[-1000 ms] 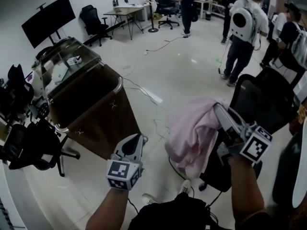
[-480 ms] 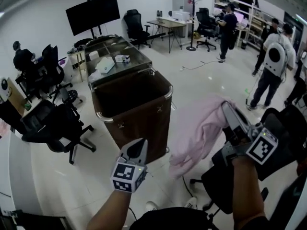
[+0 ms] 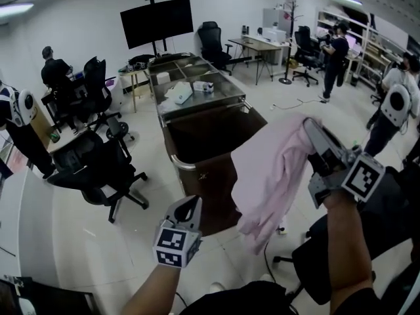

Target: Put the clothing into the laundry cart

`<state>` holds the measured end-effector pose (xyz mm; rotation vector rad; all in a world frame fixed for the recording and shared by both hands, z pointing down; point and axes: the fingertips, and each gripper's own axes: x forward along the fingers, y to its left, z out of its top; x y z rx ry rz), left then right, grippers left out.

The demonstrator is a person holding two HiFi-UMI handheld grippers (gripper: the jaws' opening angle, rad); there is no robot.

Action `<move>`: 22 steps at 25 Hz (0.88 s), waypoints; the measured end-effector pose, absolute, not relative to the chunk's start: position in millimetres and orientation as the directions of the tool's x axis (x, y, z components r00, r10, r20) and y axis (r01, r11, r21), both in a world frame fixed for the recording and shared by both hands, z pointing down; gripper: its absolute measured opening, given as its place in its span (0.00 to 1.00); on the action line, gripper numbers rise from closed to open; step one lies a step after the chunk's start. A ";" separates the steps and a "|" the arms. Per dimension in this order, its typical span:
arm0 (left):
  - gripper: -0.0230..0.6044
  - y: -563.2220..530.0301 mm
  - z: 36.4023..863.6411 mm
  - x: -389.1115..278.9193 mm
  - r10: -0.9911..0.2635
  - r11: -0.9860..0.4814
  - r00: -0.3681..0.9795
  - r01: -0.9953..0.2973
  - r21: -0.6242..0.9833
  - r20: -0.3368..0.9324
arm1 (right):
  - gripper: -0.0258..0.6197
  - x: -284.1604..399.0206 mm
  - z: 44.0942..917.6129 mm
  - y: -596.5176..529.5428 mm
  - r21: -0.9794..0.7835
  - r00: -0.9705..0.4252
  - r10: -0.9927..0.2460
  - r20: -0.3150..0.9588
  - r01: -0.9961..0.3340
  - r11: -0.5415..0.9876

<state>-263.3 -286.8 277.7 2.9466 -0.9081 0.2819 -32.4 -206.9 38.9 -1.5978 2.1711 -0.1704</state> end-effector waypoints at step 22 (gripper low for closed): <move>0.03 -408.5 249.7 -289.9 -0.771 -0.628 0.617 -0.778 -0.025 0.159 | 0.14 -37.0 -12.4 -453.2 -0.309 -0.399 -0.876 -0.271 -0.826 0.472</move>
